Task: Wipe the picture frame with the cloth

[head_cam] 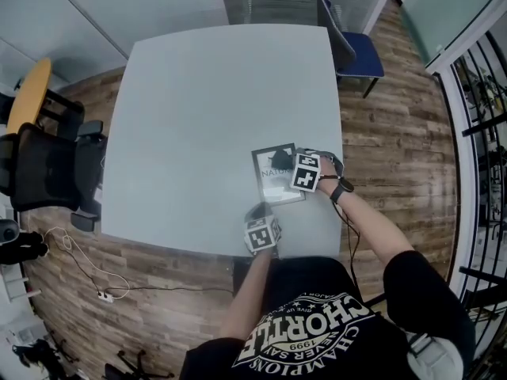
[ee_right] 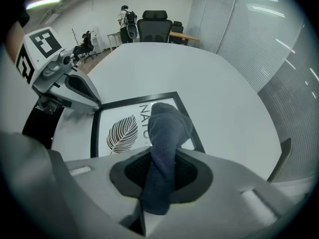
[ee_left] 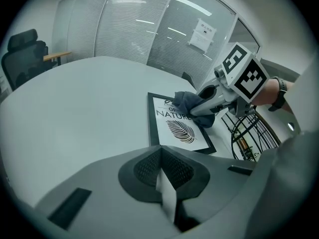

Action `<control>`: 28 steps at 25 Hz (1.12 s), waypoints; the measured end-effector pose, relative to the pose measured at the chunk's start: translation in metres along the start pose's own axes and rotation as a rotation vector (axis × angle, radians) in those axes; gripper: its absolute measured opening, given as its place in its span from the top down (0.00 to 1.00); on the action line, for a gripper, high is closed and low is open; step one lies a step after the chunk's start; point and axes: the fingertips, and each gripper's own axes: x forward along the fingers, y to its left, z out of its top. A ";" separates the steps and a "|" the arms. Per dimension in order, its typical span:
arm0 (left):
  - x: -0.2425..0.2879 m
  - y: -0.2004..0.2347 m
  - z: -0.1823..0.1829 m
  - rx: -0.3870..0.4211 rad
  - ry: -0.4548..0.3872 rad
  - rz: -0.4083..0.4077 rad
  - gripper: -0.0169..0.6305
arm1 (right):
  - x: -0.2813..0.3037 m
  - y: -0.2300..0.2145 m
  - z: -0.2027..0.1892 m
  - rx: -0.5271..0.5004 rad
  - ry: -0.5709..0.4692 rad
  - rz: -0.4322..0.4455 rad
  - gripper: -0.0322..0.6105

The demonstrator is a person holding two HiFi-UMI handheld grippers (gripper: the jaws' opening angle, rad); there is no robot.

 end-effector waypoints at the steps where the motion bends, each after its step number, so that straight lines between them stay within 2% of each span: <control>1: 0.000 -0.001 0.000 -0.002 0.001 0.000 0.97 | -0.001 -0.001 -0.002 0.005 0.003 -0.002 0.83; 4: -0.001 -0.002 0.001 -0.005 0.001 -0.004 0.97 | -0.004 -0.001 0.004 0.010 -0.007 -0.003 0.83; 10: -0.001 0.000 0.000 -0.005 0.002 -0.003 0.97 | -0.005 0.026 0.069 -0.024 -0.131 0.058 0.83; 14: -0.001 -0.002 0.001 -0.007 0.001 -0.004 0.97 | 0.007 0.045 0.093 -0.085 -0.149 0.107 0.83; 20: 0.000 -0.005 0.000 -0.016 0.000 -0.012 0.97 | 0.016 0.050 0.068 -0.079 -0.116 0.129 0.83; 28: -0.001 -0.001 0.001 -0.017 -0.002 -0.015 0.97 | -0.003 0.027 0.009 0.010 -0.063 0.056 0.83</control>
